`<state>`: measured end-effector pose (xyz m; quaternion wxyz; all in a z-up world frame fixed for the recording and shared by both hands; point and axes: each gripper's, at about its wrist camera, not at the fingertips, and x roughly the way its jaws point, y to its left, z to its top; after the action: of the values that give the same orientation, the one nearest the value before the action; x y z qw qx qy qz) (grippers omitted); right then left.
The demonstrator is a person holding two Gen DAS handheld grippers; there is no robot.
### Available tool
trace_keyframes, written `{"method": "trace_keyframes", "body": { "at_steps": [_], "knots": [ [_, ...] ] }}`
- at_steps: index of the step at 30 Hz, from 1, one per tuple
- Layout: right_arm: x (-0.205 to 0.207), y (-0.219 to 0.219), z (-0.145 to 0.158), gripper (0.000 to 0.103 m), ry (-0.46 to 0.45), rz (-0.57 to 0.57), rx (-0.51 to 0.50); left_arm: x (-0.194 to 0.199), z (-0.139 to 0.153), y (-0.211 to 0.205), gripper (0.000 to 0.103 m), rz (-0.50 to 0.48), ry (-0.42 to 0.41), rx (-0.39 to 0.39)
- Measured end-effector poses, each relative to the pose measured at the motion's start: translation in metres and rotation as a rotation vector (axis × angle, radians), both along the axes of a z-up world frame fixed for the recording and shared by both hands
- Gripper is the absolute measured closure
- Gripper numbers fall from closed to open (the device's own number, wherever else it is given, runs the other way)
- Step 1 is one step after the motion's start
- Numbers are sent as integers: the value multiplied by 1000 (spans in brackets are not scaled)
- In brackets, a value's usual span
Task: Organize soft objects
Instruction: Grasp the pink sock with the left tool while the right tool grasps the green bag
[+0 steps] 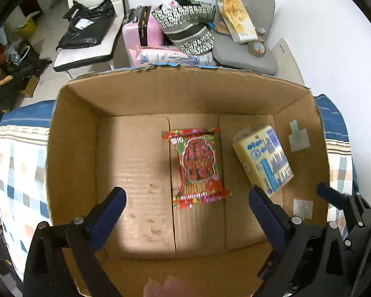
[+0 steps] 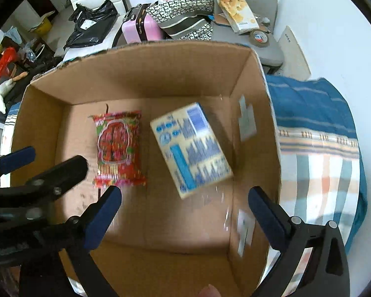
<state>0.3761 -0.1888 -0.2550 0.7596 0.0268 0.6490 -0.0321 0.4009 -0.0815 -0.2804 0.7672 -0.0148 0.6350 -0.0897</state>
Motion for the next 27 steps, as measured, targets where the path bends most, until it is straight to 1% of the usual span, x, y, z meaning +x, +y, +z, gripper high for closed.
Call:
{"method": "trace_keyframes", "body": {
  "at_steps": [3, 6, 9, 12, 16, 22, 25, 27],
  "knots": [
    [-20, 1, 6, 0, -4, -9, 12, -18, 10, 5, 2, 12, -25, -3],
    [-43, 2, 22, 0, -31, -18, 14, -41, 27, 8, 2, 14, -67, 6],
    [-66, 6, 42, 0, -76, -19, -9, -62, 46, 7, 2, 3, -112, 24],
    [-92, 12, 67, 0, -129, -10, -41, -89, 71, 7, 2, -9, -173, 44],
    [-119, 16, 100, 0, -185, -18, -42, -121, 101, 10, 2, -14, -230, 52],
    [-165, 18, 147, 0, -263, -40, -22, -162, 147, 23, 2, -6, -311, 30],
    [-189, 20, 168, 0, -291, -51, -7, -180, 162, 29, 2, -3, -330, 10],
    [-200, 21, 174, 0, -296, -57, 2, -191, 169, 33, 2, -1, -334, 3]
  ]
}}
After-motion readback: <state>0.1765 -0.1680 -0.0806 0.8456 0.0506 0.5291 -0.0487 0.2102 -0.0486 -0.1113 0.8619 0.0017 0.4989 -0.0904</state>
